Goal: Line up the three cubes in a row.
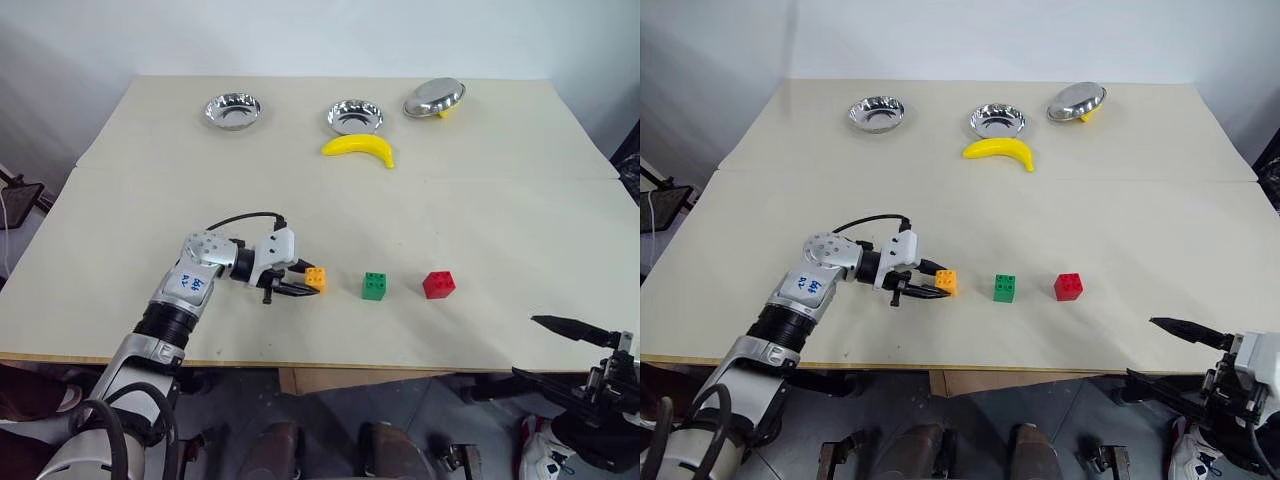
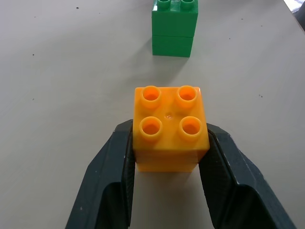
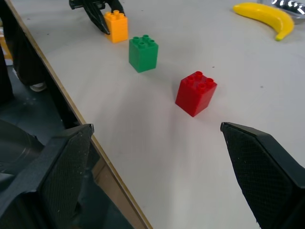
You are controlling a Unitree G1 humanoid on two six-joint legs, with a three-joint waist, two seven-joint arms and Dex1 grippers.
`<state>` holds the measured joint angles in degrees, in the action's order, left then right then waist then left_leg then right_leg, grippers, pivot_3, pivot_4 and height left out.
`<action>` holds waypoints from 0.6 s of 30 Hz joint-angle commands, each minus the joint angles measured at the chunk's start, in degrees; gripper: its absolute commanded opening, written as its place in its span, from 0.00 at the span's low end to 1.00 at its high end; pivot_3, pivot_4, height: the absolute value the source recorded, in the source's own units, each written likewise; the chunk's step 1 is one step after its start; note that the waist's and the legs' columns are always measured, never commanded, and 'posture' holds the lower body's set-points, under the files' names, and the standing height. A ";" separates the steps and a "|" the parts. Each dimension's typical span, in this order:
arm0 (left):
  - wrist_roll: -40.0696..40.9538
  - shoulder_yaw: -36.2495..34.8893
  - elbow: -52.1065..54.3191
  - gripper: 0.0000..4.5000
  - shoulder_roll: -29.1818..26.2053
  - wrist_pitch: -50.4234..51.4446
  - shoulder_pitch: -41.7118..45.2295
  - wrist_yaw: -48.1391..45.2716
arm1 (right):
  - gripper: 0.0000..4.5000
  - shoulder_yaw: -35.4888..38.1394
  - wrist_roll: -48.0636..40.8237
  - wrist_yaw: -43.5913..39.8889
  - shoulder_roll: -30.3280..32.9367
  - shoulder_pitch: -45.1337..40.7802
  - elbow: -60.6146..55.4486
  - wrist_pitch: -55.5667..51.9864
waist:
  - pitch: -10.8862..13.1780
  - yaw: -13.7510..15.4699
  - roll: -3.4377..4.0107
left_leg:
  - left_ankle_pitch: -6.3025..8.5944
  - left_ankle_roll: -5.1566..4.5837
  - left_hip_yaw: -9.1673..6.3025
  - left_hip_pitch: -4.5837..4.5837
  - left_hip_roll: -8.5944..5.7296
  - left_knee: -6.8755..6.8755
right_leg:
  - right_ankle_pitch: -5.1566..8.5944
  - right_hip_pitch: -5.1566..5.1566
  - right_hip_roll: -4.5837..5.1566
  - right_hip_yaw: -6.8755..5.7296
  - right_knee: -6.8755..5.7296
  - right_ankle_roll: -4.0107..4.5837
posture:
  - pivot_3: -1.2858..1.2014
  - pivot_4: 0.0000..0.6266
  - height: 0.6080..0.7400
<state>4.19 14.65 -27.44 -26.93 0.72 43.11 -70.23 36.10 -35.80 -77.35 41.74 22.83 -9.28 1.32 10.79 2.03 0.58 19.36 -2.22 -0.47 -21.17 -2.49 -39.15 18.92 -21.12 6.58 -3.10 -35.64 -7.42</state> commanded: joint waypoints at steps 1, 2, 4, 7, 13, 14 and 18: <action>-1.28 1.15 -0.25 0.33 -0.70 0.41 -0.51 -1.27 | 1.00 0.33 -0.75 0.04 -0.25 -0.36 0.06 1.16 | 0.00 -0.08 0.00 | 0.00 0.00 0.00 0.00 0.00 0.00 | 0.00 0.00 0.00 0.00 0.00 0.00 | 0.52 0.24 1.00; -1.22 1.23 -0.01 0.33 -0.90 0.50 -0.75 -1.73 | 1.00 0.22 -0.72 0.01 -0.20 -0.49 0.21 1.18 | 0.00 -0.16 0.00 | 0.00 0.00 0.00 0.00 0.01 0.00 | 0.00 0.00 -0.01 0.00 0.00 0.00 | 0.52 0.24 1.00; -1.12 1.12 -0.14 0.33 -1.03 0.54 -0.82 -2.13 | 1.00 0.03 -0.64 -0.07 -0.14 -0.77 0.50 1.22 | 0.00 -0.40 0.00 | 0.00 0.00 -0.01 0.00 0.01 0.00 | 0.00 -0.01 -0.01 0.00 0.00 0.00 | 0.52 0.24 1.00; -1.14 0.94 -1.15 0.33 -0.94 0.23 -0.35 -2.37 | 1.00 -0.31 -0.47 -0.18 -0.30 -0.98 0.84 1.36 | 0.00 -0.49 0.00 | 0.00 0.00 -0.01 0.00 0.02 0.01 | 0.00 -0.02 -0.02 -0.01 -0.01 0.00 | 0.52 0.24 1.00; -0.57 0.26 -2.07 0.54 -0.11 1.56 0.55 -1.87 | 1.00 -1.31 -0.34 0.10 -0.47 -1.05 1.39 2.02 | 0.00 -0.52 0.00 | 0.00 0.00 -0.01 -0.01 0.02 0.01 | 0.00 -0.01 -0.02 -0.02 -0.01 0.00 | 0.52 0.24 1.00; -0.15 -0.14 -1.77 0.62 0.05 2.32 0.58 -1.72 | 1.00 -1.46 -0.33 0.19 -0.46 -1.12 1.45 2.04 | 0.01 -0.52 -0.01 | 0.00 0.00 0.01 -0.05 0.01 0.01 | 0.00 -0.07 -0.03 -0.01 -0.03 0.00 | 0.52 0.24 1.00; 0.93 -2.03 -0.91 0.90 -0.98 1.27 -0.04 -1.60 | 1.00 -2.07 -0.18 0.11 -0.57 -1.63 2.19 2.34 | 0.02 -0.51 -0.04 | 0.00 0.00 -0.01 -0.12 0.01 0.01 | 0.00 -0.12 -0.03 -0.02 -0.20 0.00 | 0.52 0.24 1.00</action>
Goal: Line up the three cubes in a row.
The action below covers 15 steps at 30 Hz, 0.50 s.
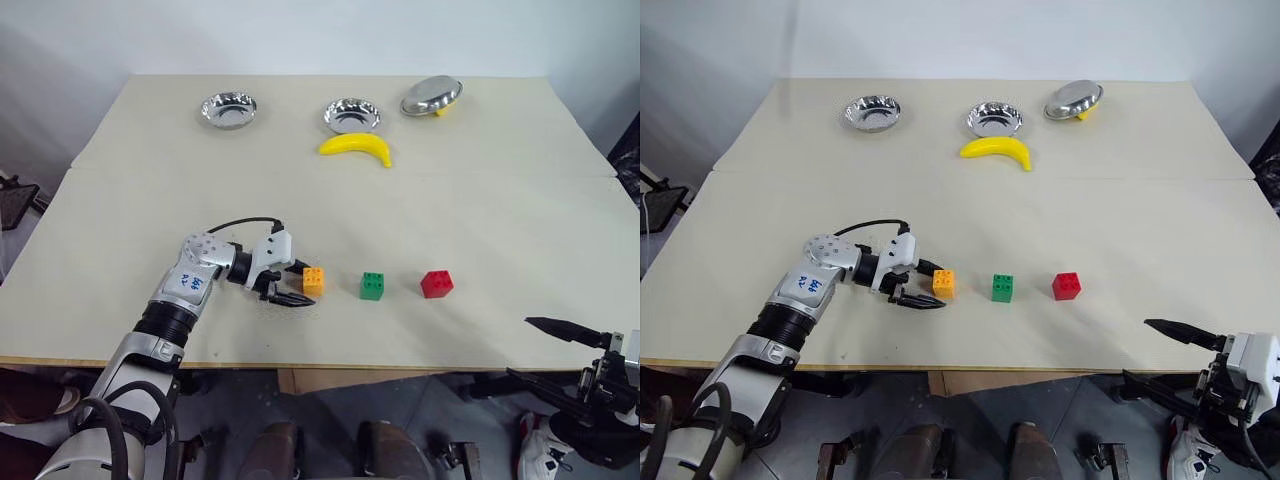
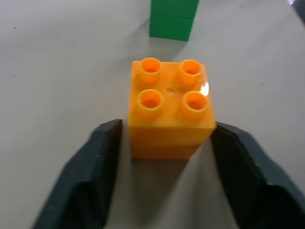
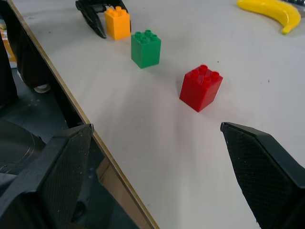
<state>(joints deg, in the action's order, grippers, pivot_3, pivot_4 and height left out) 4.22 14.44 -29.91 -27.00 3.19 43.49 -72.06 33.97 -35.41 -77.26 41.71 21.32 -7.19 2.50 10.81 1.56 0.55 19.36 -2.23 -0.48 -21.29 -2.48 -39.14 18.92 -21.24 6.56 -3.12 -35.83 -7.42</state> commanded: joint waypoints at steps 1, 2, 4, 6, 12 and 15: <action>1.14 -2.44 1.60 0.97 -1.35 -1.90 -0.72 0.38 | 1.00 -0.12 -0.52 0.01 -0.64 -0.19 0.14 1.22 | 0.00 -0.07 -0.01 | 0.00 0.00 0.01 0.00 0.00 0.00 | 0.00 0.00 0.00 0.00 0.00 0.00 | 0.52 0.24 1.00; 1.90 -3.33 2.22 0.99 -1.90 -1.81 -1.27 0.17 | 1.00 -0.34 -0.43 0.00 -0.69 -0.42 0.30 1.31 | 0.00 -0.09 0.00 | 0.00 0.00 0.01 0.00 0.01 0.00 | 0.00 0.00 -0.01 0.00 0.02 0.00 | 0.52 0.24 1.00; 3.90 -5.68 3.71 0.99 -3.53 -2.22 -2.94 -0.89 | 1.00 -0.75 -0.33 -0.05 -0.69 -1.10 0.87 1.51 | 0.00 -0.18 0.00 | 0.00 0.01 0.00 0.00 0.02 0.02 | 0.00 -0.04 -0.01 0.00 0.02 0.00 | 0.52 0.24 1.00; 6.09 -8.44 5.18 0.99 -6.02 -3.70 -5.74 -2.50 | 1.00 -1.10 -0.60 -0.19 -0.67 -1.98 1.70 1.73 | 0.00 -0.46 0.00 | 0.00 0.02 0.01 0.00 0.06 0.05 | 0.00 -0.08 -0.02 0.02 0.01 0.00 | 0.52 0.24 1.00; 12.73 -19.91 8.20 0.99 -12.69 -9.76 -18.31 -2.89 | 1.00 -2.22 -1.71 -0.35 0.60 -6.12 4.81 -0.10 | 0.00 -0.92 0.01 | 0.01 0.04 0.02 0.01 0.10 0.06 | 0.00 -0.11 0.01 0.07 0.16 0.01 | 0.52 0.24 1.00; 15.97 -24.60 12.00 0.99 -15.38 -8.58 -25.35 -2.80 | 1.00 -2.91 -1.06 -1.82 1.57 -8.29 7.01 0.27 | 0.01 -1.21 0.02 | 0.01 0.04 0.01 0.02 0.10 0.07 | 0.00 -0.11 0.03 0.08 0.17 0.02 | 0.52 0.24 1.00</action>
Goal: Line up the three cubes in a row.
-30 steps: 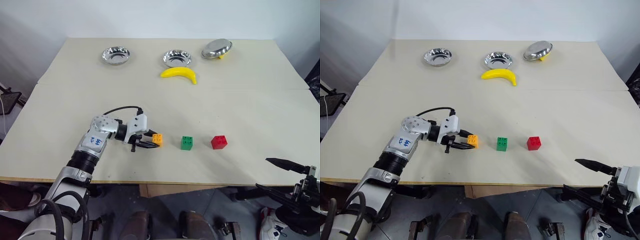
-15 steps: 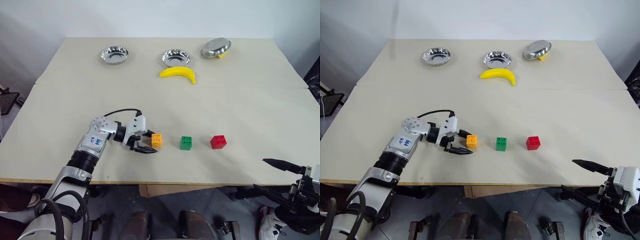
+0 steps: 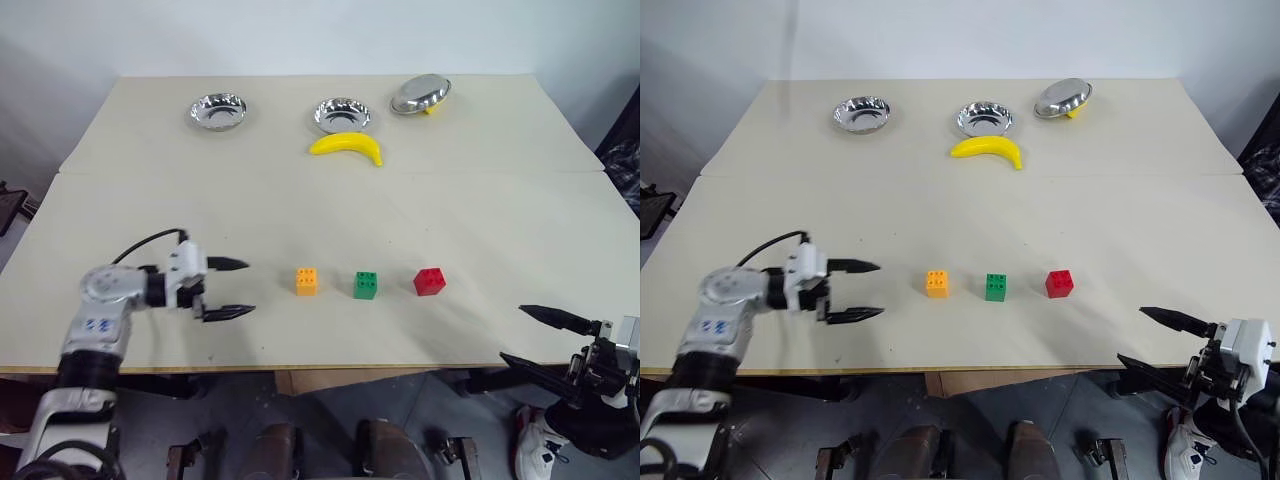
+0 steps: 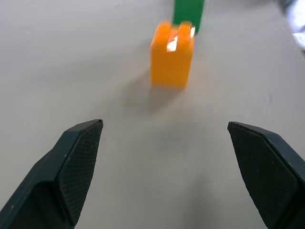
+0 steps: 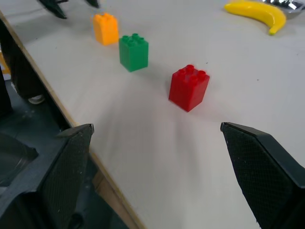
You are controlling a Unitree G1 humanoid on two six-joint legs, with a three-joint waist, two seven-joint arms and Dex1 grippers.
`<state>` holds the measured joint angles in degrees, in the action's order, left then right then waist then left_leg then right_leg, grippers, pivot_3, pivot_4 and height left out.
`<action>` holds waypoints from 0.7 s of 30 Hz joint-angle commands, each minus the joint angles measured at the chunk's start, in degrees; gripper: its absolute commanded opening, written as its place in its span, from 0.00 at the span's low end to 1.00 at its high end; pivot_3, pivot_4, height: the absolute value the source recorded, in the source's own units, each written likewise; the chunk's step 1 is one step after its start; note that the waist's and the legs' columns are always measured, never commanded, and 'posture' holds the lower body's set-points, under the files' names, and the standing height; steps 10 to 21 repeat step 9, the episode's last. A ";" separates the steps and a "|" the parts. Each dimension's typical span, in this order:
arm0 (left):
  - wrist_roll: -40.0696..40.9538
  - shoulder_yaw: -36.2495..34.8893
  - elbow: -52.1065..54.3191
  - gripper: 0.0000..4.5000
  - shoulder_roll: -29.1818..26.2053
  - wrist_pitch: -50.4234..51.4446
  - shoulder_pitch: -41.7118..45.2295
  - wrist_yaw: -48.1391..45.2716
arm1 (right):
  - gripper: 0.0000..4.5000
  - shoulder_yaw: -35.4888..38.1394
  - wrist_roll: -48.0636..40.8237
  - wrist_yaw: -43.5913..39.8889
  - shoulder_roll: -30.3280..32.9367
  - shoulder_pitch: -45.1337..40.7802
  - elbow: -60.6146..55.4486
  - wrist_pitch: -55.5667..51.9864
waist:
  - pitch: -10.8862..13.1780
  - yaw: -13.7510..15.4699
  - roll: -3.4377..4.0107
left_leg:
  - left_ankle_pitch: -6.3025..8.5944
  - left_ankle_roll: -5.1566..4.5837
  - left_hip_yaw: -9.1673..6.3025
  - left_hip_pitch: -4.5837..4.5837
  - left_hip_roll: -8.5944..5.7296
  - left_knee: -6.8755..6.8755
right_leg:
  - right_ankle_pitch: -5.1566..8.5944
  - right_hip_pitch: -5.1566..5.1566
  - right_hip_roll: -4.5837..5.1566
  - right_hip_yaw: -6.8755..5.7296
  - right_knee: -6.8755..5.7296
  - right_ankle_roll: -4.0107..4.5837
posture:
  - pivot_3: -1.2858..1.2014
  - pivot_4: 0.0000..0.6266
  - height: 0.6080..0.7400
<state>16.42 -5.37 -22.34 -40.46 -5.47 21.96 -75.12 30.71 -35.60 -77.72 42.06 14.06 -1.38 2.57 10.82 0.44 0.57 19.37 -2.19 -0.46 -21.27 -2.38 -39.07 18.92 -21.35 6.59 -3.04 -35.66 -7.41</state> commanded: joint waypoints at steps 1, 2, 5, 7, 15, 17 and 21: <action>4.27 -6.55 5.89 0.99 -2.57 0.25 -6.53 1.28 | 1.00 -0.01 -0.33 -2.13 1.69 -1.93 2.42 0.88 | 0.00 0.05 -0.01 | 0.01 0.02 -0.02 0.00 0.02 0.01 | 0.00 0.00 0.00 0.00 0.02 0.00 | 0.52 0.24 1.00; 4.64 -8.09 7.25 0.99 -3.10 0.34 -9.02 2.12 | 1.00 -0.28 0.04 -2.92 2.18 -2.85 3.79 1.40 | 0.00 0.21 0.00 | 0.02 0.01 -0.07 0.00 0.02 0.01 | -0.01 0.01 0.02 -0.01 0.03 0.02 | 0.52 0.24 1.00; 5.07 -12.83 11.91 0.99 -4.45 0.48 -15.79 5.29 | 1.00 -0.97 1.52 -6.15 5.14 -7.81 10.89 3.54 | 0.02 1.06 0.03 | 0.03 -0.01 -0.08 0.00 -0.01 0.01 | -0.02 0.07 0.08 0.00 0.09 0.03 | 0.52 0.24 1.00; 5.73 -14.86 13.74 0.99 -4.95 1.28 -17.97 6.55 | 1.00 -1.72 2.61 -7.96 7.09 -11.05 15.28 4.70 | 0.04 0.53 0.08 | 0.04 0.02 -0.17 0.01 -0.01 0.00 | -0.03 0.14 0.07 -0.07 0.15 0.06 | 0.52 0.24 1.00; 6.01 -15.44 15.45 0.99 -5.07 2.43 -19.05 7.88 | 1.00 -2.41 3.04 -9.06 7.67 -12.84 17.92 5.71 | 0.06 0.21 0.11 | 0.08 -0.04 -0.02 0.04 0.01 0.06 | -0.03 0.08 0.07 0.02 0.16 0.06 | 0.52 0.24 1.00; 6.01 -15.44 15.45 0.99 -5.07 2.43 -19.05 7.88 | 1.00 -2.41 3.04 -9.06 7.67 -12.84 17.92 5.71 | 0.06 0.21 0.11 | 0.08 -0.04 -0.02 0.04 0.01 0.06 | -0.03 0.08 0.07 0.02 0.16 0.06 | 0.52 0.24 1.00; 6.01 -15.44 15.45 0.99 -5.07 2.43 -19.05 7.88 | 1.00 -2.41 3.04 -9.06 7.67 -12.84 17.92 5.71 | 0.06 0.21 0.11 | 0.08 -0.04 -0.02 0.04 0.01 0.06 | -0.03 0.08 0.07 0.02 0.16 0.06 | 0.52 0.24 1.00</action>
